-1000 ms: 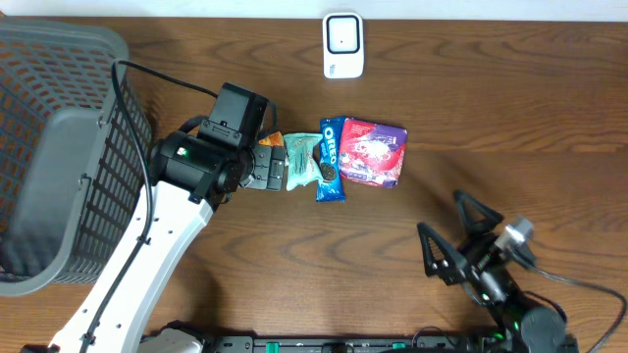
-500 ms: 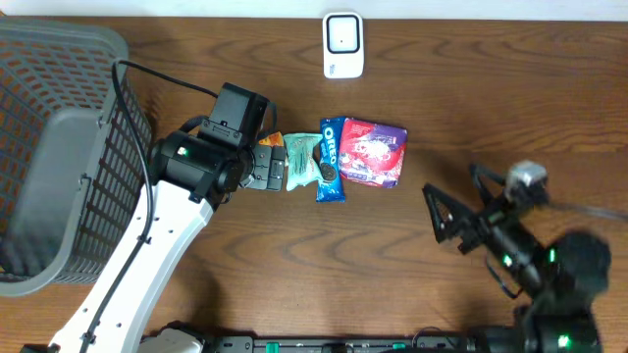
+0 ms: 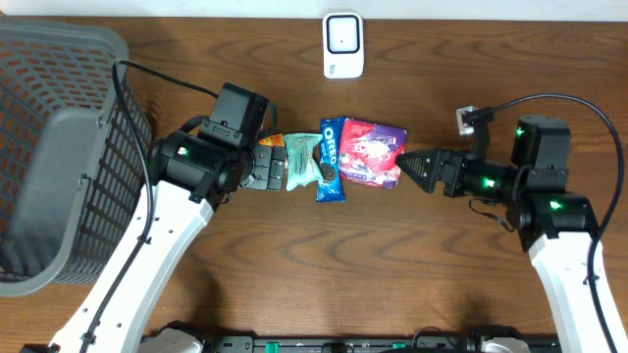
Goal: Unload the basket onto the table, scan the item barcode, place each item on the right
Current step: 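Move the right gripper in toward the purple Carefree pack, then grasp the purple Carefree pack with the right gripper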
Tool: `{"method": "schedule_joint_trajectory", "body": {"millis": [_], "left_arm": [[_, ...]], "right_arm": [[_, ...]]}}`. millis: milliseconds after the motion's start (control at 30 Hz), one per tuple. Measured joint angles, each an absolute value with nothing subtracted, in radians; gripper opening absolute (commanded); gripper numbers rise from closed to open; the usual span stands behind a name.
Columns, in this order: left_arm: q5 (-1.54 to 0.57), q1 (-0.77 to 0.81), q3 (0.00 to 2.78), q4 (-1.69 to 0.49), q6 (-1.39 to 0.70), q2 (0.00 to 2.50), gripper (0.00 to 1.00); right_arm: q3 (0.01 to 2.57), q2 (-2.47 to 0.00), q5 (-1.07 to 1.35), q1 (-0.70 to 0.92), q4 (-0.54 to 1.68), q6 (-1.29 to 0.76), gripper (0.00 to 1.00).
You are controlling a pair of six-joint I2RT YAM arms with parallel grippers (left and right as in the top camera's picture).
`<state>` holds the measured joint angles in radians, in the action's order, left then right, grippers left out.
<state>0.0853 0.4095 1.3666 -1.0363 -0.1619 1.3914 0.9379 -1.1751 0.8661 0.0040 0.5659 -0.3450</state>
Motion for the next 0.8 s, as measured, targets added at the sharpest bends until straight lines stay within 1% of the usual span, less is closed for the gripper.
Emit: {"method": "schedule_joint_trajectory", "body": {"millis": [33,100,200,233,267,433,533,700,733,767,800], "left_arm": [[0.085,0.410,1.367,-1.036,-0.162,1.391,0.98],[0.085,0.410,1.367,-1.037,-0.162,1.391,0.98],[0.085,0.410,1.367,-1.036,-0.162,1.391,0.98],[0.085,0.410,1.367,-1.037,-0.162,1.391,0.98],[0.085,0.410,1.367,-1.037,-0.162,1.391,0.98],[0.085,0.410,1.367,-1.037,-0.162,1.391,0.98],[0.085,0.410,1.367,-1.036,-0.162,1.391,0.98],[0.085,0.410,1.367,-1.037,-0.162,1.391,0.98],[0.085,0.410,1.367,-1.037,-0.162,1.391,0.98],[0.085,0.410,1.367,-1.037,-0.162,1.391,0.98],[0.085,0.410,1.367,-1.036,-0.162,1.391,0.98]], "right_arm": [[0.950,-1.189,0.858,0.005,0.580,-0.359,0.80],[1.003,-1.221,0.819,0.007,0.676,-0.367,0.86],[1.145,-1.306,0.686,0.018,0.870,-0.344,0.99],[1.203,-1.349,0.621,0.019,0.941,-0.327,0.99],[1.235,-1.379,0.586,0.019,0.966,-0.310,0.99],[1.271,-1.518,0.465,0.019,0.967,-0.264,0.99],[1.271,-1.584,0.414,0.019,0.914,-0.251,0.99],[1.271,-1.659,0.412,0.019,0.822,-0.246,0.99],[1.271,-1.681,0.421,0.019,0.808,-0.244,0.98],[1.271,-1.711,0.436,0.019,0.793,-0.241,0.91],[1.271,-1.739,0.468,0.019,0.774,-0.226,0.80]]}}
